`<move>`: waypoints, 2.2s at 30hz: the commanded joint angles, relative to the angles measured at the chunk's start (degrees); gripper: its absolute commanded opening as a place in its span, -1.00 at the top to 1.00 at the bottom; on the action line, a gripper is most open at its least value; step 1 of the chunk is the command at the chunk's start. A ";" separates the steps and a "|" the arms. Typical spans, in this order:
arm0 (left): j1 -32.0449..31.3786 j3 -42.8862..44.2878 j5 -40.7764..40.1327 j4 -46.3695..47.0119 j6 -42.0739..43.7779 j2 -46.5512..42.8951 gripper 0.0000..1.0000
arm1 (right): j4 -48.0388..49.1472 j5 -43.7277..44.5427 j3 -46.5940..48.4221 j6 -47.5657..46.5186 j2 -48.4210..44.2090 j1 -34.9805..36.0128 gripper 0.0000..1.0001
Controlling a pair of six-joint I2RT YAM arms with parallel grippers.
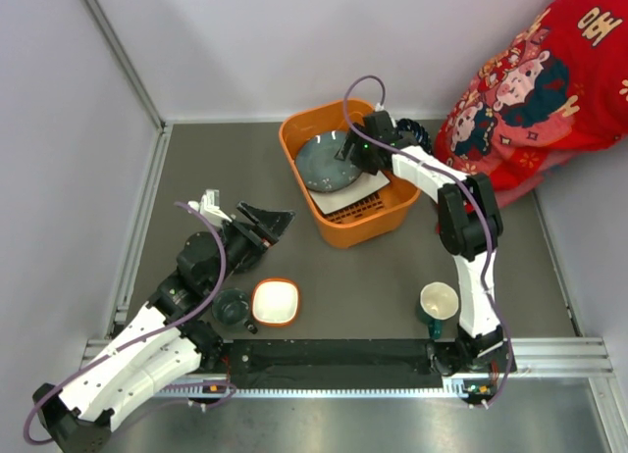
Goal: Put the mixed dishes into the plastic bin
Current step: Place the plate in the plastic bin.
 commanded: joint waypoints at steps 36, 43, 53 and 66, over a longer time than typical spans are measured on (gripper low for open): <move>0.31 -0.85 0.81 0.14 -0.69 -2.77 -0.98 | -14.48 18.21 9.19 -4.37 0.40 2.14 -0.78; 0.31 -1.73 0.02 -1.01 -1.04 -4.71 -0.98 | -15.98 21.28 8.75 -4.20 -0.91 2.67 -0.79; 0.31 -1.91 -0.16 -0.75 -0.87 -4.62 -0.98 | -16.33 22.87 5.15 -6.21 -7.32 3.72 -0.80; 0.40 2.04 -3.76 -5.66 2.38 -0.85 -0.98 | -21.16 22.08 -7.06 -19.21 -19.72 12.85 -0.80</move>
